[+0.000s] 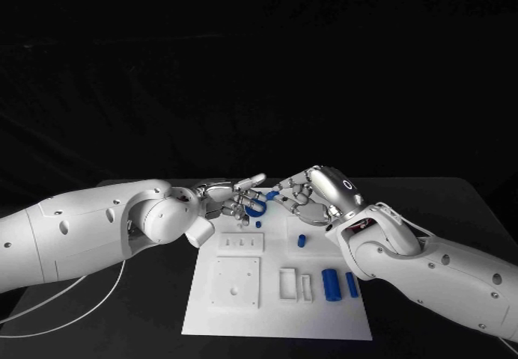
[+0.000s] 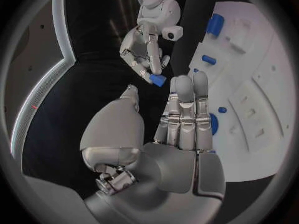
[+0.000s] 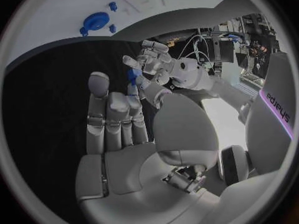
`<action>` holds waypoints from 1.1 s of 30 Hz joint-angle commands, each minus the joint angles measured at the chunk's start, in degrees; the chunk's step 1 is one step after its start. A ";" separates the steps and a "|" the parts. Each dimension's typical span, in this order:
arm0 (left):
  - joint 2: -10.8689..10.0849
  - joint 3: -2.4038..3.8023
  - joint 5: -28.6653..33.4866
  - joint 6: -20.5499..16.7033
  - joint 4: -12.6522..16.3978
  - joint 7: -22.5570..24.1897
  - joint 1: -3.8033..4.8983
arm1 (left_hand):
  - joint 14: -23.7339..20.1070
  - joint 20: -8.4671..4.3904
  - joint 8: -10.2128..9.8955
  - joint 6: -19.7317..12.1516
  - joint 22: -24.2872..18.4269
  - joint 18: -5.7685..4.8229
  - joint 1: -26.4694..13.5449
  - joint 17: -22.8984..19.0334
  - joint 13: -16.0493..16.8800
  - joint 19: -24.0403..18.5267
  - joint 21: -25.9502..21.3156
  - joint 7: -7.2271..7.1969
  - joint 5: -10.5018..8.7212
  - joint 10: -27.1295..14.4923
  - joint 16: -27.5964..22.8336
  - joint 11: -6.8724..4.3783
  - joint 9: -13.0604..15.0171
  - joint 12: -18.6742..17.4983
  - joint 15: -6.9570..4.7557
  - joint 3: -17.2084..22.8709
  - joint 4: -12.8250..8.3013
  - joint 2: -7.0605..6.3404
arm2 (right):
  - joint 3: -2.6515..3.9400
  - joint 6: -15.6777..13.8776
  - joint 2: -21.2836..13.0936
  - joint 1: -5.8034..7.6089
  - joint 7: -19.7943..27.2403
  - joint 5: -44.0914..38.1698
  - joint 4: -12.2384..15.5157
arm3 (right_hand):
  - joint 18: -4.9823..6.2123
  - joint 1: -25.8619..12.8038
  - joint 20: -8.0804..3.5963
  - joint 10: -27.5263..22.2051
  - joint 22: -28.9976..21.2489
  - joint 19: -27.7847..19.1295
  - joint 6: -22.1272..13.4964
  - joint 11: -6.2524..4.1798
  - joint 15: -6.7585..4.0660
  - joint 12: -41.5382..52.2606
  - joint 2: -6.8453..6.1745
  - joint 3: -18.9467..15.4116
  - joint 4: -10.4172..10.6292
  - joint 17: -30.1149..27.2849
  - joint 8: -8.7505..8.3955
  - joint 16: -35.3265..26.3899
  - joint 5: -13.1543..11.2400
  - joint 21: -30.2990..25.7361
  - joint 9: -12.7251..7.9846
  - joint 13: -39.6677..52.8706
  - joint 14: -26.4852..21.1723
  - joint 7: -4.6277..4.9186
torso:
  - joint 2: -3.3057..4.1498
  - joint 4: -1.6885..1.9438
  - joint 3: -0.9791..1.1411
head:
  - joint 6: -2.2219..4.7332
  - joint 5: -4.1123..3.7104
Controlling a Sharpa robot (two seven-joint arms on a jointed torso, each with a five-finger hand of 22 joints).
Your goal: Assemble the parts on the task board
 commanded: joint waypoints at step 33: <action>-0.67 -0.01 -40.67 -22.66 -0.47 23.93 -0.41 | -6.50 2.26 -0.30 1.79 -3.38 -0.04 20.20 -5.84 -0.92 -4.18 -7.03 0.33 3.64 -4.99 -5.62 1.21 -3.33 -0.04 1.72 -1.70 -19.57 4.05 | 0.07 6.27 -4.32 -0.17 -6.78 62.24 2.99 | 0.50 -1.58 0.18 -0.86 -0.50 2.32 -0.75 0.42 -0.11 0.29 3.55 -3.15 -3.77 -0.83 0.17 -0.61 2.17 -3.27 2.03 -0.38 -0.57 0.29 | -0.10 -0.03 -0.09 | 1.12 -1.05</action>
